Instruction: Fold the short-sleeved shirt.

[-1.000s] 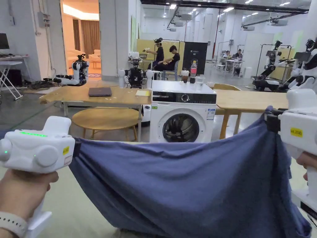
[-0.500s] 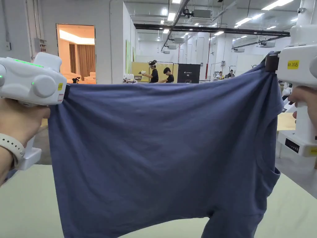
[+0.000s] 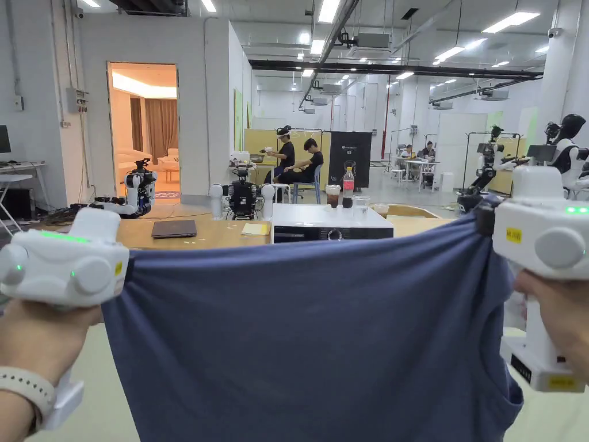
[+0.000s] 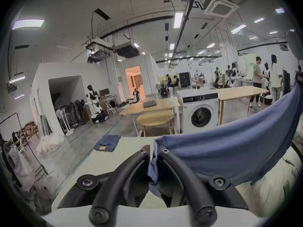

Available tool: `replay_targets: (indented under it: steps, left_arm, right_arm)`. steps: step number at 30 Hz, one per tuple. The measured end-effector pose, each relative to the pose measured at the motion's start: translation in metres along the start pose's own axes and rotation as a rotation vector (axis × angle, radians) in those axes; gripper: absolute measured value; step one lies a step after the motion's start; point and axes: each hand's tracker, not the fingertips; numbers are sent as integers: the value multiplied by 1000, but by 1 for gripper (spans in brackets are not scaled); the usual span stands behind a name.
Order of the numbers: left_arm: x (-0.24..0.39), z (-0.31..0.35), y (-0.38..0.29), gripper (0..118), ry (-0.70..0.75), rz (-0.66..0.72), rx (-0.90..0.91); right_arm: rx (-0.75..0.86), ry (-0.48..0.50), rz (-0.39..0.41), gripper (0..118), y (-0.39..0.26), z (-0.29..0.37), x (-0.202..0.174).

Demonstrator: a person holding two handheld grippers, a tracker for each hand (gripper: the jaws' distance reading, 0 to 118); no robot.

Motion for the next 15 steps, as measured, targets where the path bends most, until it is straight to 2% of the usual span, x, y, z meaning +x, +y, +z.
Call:
replay_targets:
  steps: [8,13,15]
  left_arm:
    - [0,64,-42,2,-69,13,-8]
    - [4,125,-114,2,-129,-16,-61]
    - [7,149,-158,2,-170,-4,-103]
  right_arm:
    - [-8,8,20,2,-32,85,20]
    - [-92,27,60,2,-92,169,37]
    - [-166,35,39,2,-134,206,45]
